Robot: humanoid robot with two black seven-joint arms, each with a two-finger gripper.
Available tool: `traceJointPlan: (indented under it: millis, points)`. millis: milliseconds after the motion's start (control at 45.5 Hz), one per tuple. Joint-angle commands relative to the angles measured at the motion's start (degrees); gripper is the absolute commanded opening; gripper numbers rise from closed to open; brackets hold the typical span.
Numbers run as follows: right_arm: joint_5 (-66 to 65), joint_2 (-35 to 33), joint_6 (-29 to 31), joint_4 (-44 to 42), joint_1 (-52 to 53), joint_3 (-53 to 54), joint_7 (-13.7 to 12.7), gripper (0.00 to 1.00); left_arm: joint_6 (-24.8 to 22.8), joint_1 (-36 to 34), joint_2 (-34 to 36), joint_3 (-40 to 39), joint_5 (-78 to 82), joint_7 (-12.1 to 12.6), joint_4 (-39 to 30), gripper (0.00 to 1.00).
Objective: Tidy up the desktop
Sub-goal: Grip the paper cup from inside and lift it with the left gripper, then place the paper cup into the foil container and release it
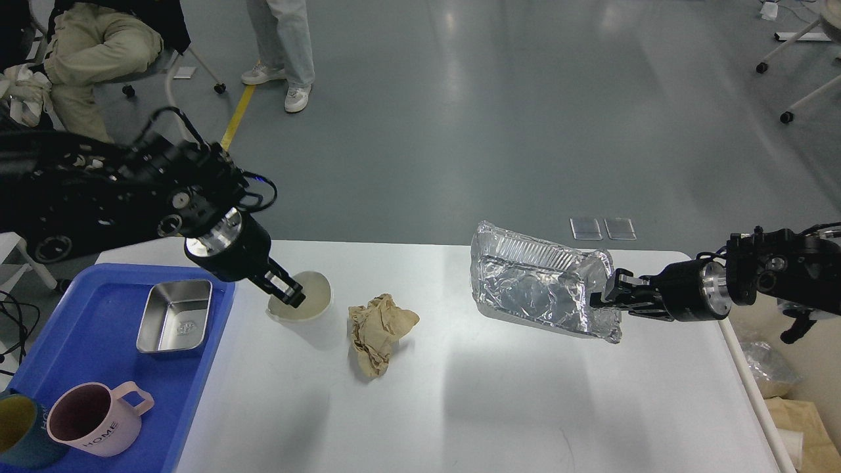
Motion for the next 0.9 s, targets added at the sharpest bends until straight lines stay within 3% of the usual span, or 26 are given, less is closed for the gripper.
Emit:
traceJointPlan:
  millis: [0,198,330,483,879]
  points:
    - [0.00,0.50,0.00,-0.01,0.00,0.20,0.00,0.00,-2.53,-5.70,4.16,-1.67,-1.56,-1.74,-0.34,0.01]
    - [0.00,0.68,0.09,0.08,0.35,0.11,0.00,0.00,-4.20,-13.52,5.22,-1.58,-4.38,-2.01,-0.25,0.01]
    - [0.00,0.94,0.00,0.08,0.35,0.11,0.00,0.00,-4.56,-18.27,4.96,-1.41,-5.61,-3.50,-0.08,0.01]
    - [0.00,1.55,0.09,0.08,0.53,0.11,0.00,0.00,-4.56,-20.91,3.99,-1.58,-7.19,-4.20,1.06,0.01]
    - [0.35,7.00,0.09,0.08,4.22,0.02,0.09,0.00,-3.59,-16.61,-13.84,-3.25,-13.96,-4.20,12.92,0.01]
